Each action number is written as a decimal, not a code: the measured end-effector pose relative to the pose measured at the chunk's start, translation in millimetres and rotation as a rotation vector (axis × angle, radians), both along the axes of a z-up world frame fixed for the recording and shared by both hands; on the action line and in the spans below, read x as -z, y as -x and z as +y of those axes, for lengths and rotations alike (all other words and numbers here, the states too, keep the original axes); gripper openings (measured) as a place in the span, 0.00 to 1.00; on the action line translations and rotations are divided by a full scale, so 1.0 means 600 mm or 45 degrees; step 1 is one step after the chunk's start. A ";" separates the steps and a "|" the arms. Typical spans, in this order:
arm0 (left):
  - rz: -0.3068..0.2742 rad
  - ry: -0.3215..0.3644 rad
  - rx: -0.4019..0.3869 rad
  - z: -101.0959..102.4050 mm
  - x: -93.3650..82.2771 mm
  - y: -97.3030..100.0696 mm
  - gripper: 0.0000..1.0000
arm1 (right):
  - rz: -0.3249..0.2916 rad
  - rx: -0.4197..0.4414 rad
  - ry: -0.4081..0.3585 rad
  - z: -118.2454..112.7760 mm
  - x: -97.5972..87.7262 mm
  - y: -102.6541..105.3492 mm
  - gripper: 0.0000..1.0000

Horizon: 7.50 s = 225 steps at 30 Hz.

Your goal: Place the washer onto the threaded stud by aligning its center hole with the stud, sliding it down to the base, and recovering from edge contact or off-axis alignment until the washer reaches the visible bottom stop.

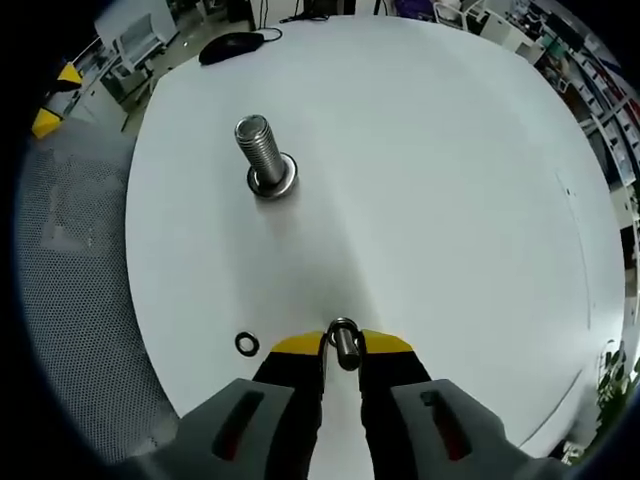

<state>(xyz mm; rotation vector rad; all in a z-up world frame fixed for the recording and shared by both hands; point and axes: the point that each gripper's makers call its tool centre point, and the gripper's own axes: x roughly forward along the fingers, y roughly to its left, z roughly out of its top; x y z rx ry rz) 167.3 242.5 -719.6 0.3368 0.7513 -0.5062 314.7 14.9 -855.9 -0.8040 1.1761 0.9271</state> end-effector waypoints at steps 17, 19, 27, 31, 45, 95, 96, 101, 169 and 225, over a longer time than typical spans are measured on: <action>0.007 -0.006 0.006 0.000 0.002 0.000 0.17 | -0.021 0.028 -0.015 -0.016 -0.008 0.004 0.20; 0.007 -0.008 0.006 0.000 0.002 0.000 0.17 | -0.026 0.031 -0.017 -0.020 -0.008 0.004 0.20; 0.001 -0.011 -0.002 0.002 0.001 -0.001 0.17 | -0.021 0.031 -0.012 -0.035 -0.012 0.018 0.20; -0.003 -0.012 -0.009 0.003 0.000 -0.002 0.18 | -0.026 0.045 -0.025 -0.042 -0.016 0.021 0.20; -0.009 -0.023 -0.020 0.007 0.001 -0.003 0.18 | -0.025 0.031 -0.049 -0.048 -0.021 0.050 0.22; -0.023 -0.014 -0.019 0.007 -0.003 -0.005 0.18 | 0.055 0.002 -0.106 0.020 0.018 0.109 0.30; -0.023 -0.014 -0.019 0.007 -0.004 -0.005 0.18 | 0.051 -0.001 -0.106 0.022 0.018 0.109 0.30; -0.026 -0.012 -0.020 0.007 -0.005 -0.005 0.18 | 0.041 -0.021 -0.094 0.025 0.019 0.107 0.28; -0.021 -0.014 -0.018 0.007 -0.003 -0.005 0.18 | 0.018 -0.127 -0.034 0.024 0.021 0.113 0.14; -0.019 -0.021 0.016 0.000 -0.002 -0.002 0.18 | -0.236 0.032 -0.195 -0.007 -0.090 0.016 0.14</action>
